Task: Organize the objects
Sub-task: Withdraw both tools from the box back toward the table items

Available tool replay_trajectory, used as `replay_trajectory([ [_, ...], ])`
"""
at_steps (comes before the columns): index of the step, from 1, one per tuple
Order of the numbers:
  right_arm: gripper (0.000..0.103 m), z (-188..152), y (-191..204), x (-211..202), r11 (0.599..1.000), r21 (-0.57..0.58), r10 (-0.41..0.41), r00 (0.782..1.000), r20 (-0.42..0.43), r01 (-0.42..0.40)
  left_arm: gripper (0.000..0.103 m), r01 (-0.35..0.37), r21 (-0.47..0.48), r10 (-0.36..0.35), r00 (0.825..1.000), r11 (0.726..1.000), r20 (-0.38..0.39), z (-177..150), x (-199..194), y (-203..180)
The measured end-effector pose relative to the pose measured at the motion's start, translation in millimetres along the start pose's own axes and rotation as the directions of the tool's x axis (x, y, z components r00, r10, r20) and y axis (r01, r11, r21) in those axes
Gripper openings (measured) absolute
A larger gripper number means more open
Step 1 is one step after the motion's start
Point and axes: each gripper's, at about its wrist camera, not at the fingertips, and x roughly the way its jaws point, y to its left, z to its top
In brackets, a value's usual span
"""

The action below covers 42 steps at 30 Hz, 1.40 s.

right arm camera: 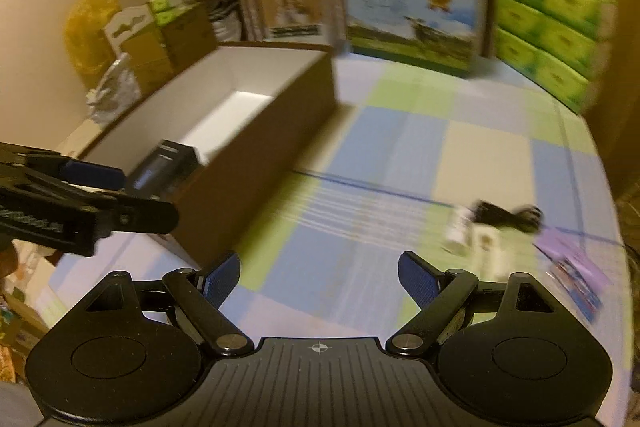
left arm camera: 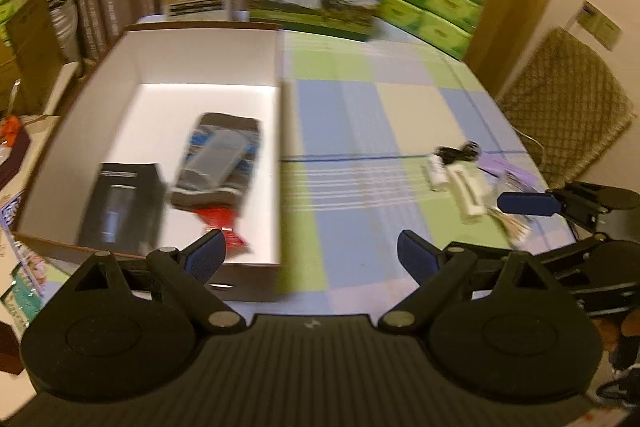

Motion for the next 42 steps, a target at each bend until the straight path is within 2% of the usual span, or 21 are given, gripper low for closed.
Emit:
replay_trajectory([
  [10, 0.084, -20, -75, -33, 0.993, 0.068, -0.092, 0.996, 0.004, 0.091, 0.091, 0.083, 0.057, -0.081, 0.996, 0.995, -0.038, -1, 27, -73],
  [15, 0.084, -25, -102, -43, 0.993, 0.073, -0.093, 0.996, 0.004, 0.093, 0.091, 0.092, 0.058, -0.088, 0.994, 0.994, -0.06, -3, 40, -100],
  [25, 0.083, -30, -144, -48, 0.996, 0.056, -0.064, 0.998, 0.003, 0.064, 0.09, 0.065, 0.036, -0.062, 0.995, 0.997, -0.083, -5, 60, -137],
  [27, 0.081, -30, -152, -48, 0.997, 0.048, -0.057, 0.998, 0.005, 0.056, 0.09, 0.06, 0.028, -0.057, 0.995, 0.998, -0.085, -4, 63, -141],
  [30, 0.072, -30, -166, -43, 0.998, 0.042, -0.042, 0.999, 0.001, 0.042, 0.09, 0.048, 0.02, -0.046, 0.995, 0.999, -0.088, -3, 70, -147],
  [32, 0.062, -30, -175, -37, 0.999, 0.036, -0.031, 1.0, -0.004, 0.031, 0.09, 0.046, 0.011, -0.045, 0.995, 0.999, -0.087, -2, 75, -150],
  [34, 0.058, -31, -186, -30, 0.999, 0.029, -0.028, 1.0, -0.013, 0.028, 0.09, 0.054, 0.002, -0.053, 0.995, 0.999, -0.083, -1, 81, -152],
  [42, 0.056, -31, -227, 6, 0.999, -0.025, -0.026, 0.998, -0.05, 0.025, 0.088, 0.041, -0.01, -0.042, 0.994, 0.999, -0.098, 0, 120, -165],
])
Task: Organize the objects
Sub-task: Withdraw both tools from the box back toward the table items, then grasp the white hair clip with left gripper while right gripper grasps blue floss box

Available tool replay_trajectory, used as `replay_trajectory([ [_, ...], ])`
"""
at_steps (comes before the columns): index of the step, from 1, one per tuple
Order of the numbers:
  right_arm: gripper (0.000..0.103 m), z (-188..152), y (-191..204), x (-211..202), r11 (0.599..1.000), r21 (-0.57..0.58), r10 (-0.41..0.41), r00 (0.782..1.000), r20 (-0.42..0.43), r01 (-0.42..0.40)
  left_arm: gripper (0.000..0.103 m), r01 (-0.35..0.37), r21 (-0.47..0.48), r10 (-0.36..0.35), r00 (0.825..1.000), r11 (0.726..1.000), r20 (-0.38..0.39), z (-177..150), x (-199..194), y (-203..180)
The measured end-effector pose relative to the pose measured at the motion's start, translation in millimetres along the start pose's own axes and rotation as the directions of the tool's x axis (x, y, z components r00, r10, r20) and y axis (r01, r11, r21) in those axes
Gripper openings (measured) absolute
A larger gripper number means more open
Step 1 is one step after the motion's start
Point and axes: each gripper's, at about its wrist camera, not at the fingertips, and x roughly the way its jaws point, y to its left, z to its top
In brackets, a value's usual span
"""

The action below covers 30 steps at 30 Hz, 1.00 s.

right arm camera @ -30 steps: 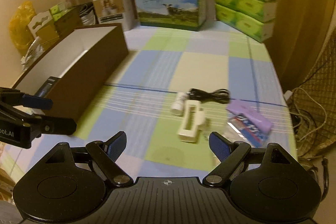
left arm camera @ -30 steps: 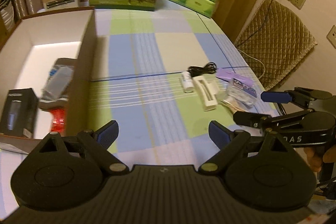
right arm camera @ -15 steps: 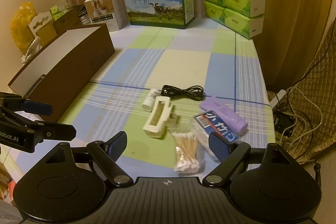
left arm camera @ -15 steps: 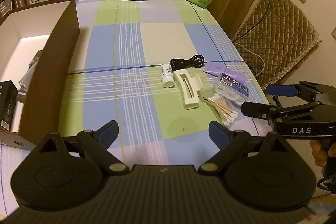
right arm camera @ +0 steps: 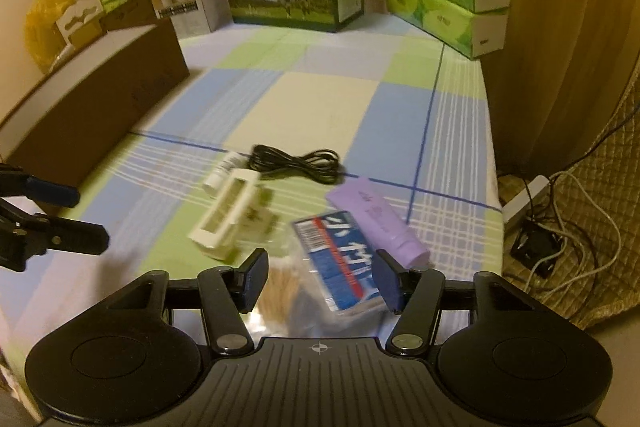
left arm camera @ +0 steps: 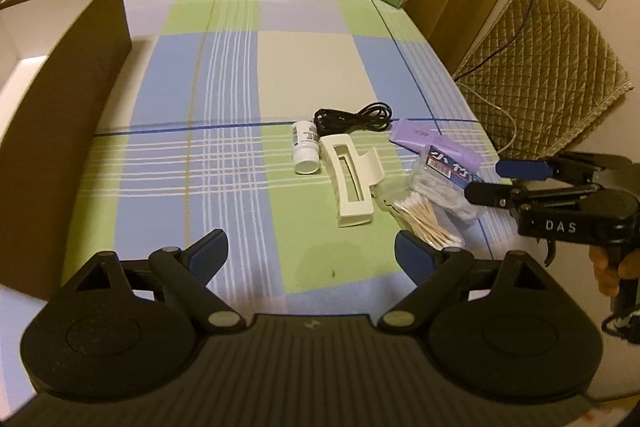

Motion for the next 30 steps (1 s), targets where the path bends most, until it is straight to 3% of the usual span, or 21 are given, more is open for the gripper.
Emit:
replay_trajectory([
  [4, 0.056, 1, -11, 11, 1.0, -0.011, 0.02, 1.0, -0.009, -0.02, 0.08, 0.008, 0.012, -0.008, 1.0, 1.0, -0.007, 4, 17, -7],
  [13, 0.056, 1, -23, 32, 0.997, -0.009, 0.079, 0.996, -0.03, -0.079, 0.079, 0.038, 0.042, -0.037, 0.999, 0.998, -0.014, 17, 51, -28],
  [16, 0.056, 1, -26, 32, 0.996, -0.004, 0.094, 0.995, -0.03, -0.095, 0.065, 0.024, 0.063, -0.022, 0.999, 0.998, -0.027, 19, 65, -32],
  [24, 0.056, 1, -26, 33, 0.994, -0.022, 0.102, 0.994, -0.036, -0.103, 0.053, 0.013, 0.066, -0.01, 0.999, 0.998, -0.053, 20, 93, -28],
  [25, 0.056, 1, -25, 33, 0.994, -0.022, 0.102, 0.994, -0.035, -0.103, 0.038, 0.021, 0.07, -0.017, 0.998, 0.997, -0.053, 20, 95, -28],
  [27, 0.056, 1, -25, 33, 0.994, -0.017, 0.104, 0.994, -0.036, -0.105, 0.026, 0.044, 0.074, -0.04, 0.998, 0.996, -0.054, 20, 97, -28],
  [30, 0.056, 0, -21, 32, 0.993, -0.015, 0.115, 0.992, -0.041, -0.116, 0.026, 0.033, 0.096, -0.029, 0.999, 0.995, -0.046, 16, 93, -28],
])
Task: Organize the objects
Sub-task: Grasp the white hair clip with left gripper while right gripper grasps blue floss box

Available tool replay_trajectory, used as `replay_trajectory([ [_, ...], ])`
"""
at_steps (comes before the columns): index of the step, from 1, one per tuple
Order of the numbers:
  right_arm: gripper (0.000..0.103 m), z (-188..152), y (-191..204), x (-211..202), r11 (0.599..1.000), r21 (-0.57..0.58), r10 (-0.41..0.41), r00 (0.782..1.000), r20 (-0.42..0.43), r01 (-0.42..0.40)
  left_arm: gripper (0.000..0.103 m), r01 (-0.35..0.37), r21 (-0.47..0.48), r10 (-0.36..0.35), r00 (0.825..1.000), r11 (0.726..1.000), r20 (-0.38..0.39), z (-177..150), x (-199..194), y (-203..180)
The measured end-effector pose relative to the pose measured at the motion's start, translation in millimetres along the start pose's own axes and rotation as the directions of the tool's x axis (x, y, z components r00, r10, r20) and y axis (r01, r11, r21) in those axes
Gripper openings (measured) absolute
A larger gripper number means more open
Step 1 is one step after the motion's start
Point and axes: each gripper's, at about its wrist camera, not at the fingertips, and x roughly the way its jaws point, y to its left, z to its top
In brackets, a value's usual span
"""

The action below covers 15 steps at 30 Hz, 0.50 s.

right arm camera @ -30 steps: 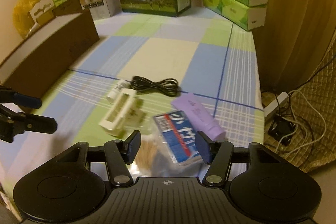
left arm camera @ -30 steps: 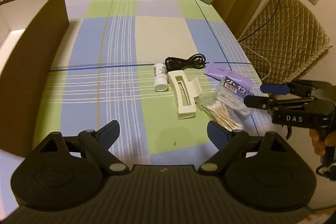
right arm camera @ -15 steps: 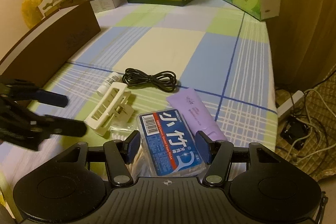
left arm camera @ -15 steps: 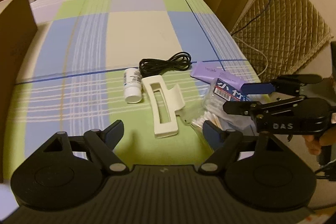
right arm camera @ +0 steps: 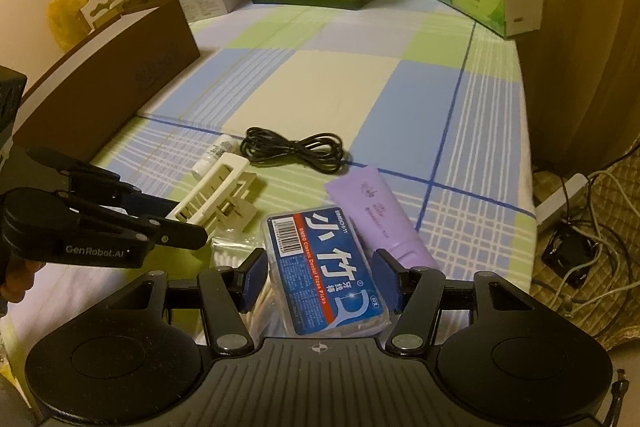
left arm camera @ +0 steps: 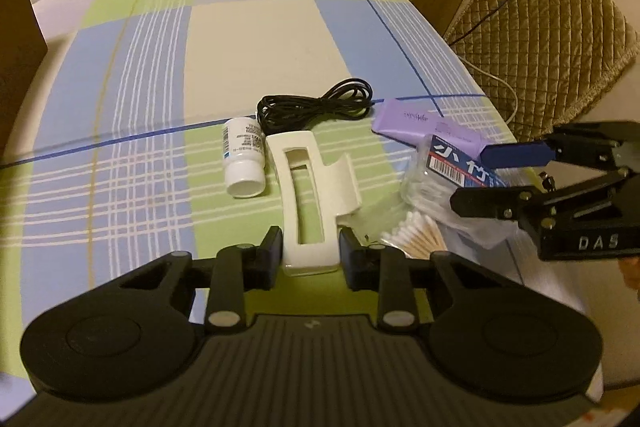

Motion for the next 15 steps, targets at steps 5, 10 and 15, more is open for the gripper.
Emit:
replay_trajectory([
  [5, 0.056, -5, 16, -1, 1.0, 0.005, 0.029, 0.999, -0.013, -0.029, 0.026, -0.026, -0.003, 0.026, 1.0, 1.0, -0.01, -18, -18, 10],
  [10, 0.056, -8, 32, 3, 0.999, -0.03, 0.017, 1.0, -0.024, -0.018, 0.026, -0.066, -0.06, 0.064, 0.997, 0.996, -0.039, -48, -41, 34],
  [15, 0.056, -6, 24, 17, 1.0, 0.022, 0.003, 0.999, -0.042, -0.002, 0.026, -0.081, -0.111, 0.076, 0.996, 0.99, -0.055, -59, -51, 52],
])
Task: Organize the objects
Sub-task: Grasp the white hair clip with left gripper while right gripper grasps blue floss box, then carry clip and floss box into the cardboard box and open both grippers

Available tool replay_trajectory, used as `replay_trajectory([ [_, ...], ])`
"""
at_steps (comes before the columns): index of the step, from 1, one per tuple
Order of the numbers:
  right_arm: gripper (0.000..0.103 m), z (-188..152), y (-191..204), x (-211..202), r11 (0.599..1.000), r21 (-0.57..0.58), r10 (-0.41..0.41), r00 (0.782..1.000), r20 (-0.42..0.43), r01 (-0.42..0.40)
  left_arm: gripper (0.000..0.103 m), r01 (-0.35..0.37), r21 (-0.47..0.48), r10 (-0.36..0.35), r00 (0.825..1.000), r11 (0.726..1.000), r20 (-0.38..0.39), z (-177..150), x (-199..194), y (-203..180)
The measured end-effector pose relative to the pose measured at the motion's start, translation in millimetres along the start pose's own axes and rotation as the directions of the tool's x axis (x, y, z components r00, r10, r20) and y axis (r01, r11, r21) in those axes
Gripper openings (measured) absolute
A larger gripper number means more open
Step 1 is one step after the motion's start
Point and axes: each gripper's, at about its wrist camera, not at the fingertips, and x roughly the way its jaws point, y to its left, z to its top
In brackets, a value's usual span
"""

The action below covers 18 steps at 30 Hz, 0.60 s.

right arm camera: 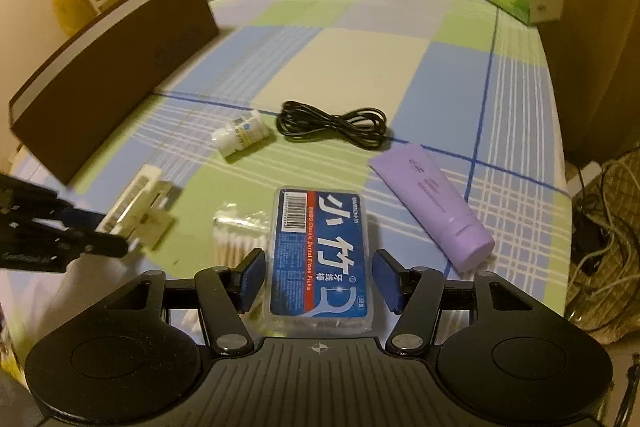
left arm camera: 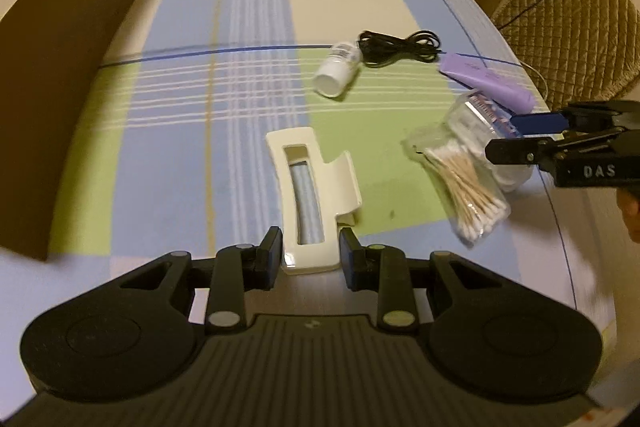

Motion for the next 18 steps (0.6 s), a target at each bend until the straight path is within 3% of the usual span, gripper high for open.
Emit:
replay_trajectory([
  [2, 0.056, 2, -2, 2, 1.0, 0.022, 0.002, 1.0, 0.0, -0.002, 0.035, 0.006, -0.006, -0.006, 1.0, 1.0, 0.01, 3, -1, 0],
  [4, 0.056, 2, -2, 4, 0.999, 0.039, -0.003, 1.0, -0.007, 0.003, 0.055, 0.005, -0.009, -0.005, 1.0, 1.0, 0.031, 5, -3, -1],
  [6, 0.056, 2, -1, 5, 0.999, 0.045, -0.01, 1.0, -0.007, 0.01, 0.058, 0.008, -0.003, -0.008, 0.999, 1.0, 0.045, 10, -2, -5],
  [11, 0.055, -1, 1, 1, 0.997, 0.06, -0.038, 0.999, 0.001, 0.038, 0.057, 0.005, -0.002, -0.005, 1.0, 1.0, 0.02, 22, 12, -12],
  [12, 0.055, -1, 1, 0, 0.997, 0.061, -0.045, 0.999, 0.004, 0.045, 0.053, 0.002, -0.008, -0.002, 1.0, 1.0, 0.012, 23, 15, -12],
  [13, 0.055, -2, 2, -2, 0.997, 0.061, -0.052, 0.999, 0.007, 0.052, 0.041, -0.002, -0.011, 0.002, 1.0, 1.0, 0.009, 24, 17, -11],
  [14, 0.055, -3, 3, -3, 0.996, 0.061, -0.058, 0.998, 0.007, 0.058, 0.037, -0.004, -0.012, 0.004, 1.0, 1.0, 0.006, 24, 17, -10],
  [18, 0.055, -4, 6, -12, 0.995, 0.071, -0.064, 0.998, 0.023, 0.063, 0.036, 0.016, -0.027, -0.016, 1.0, 1.0, 0.014, 23, 14, -5],
])
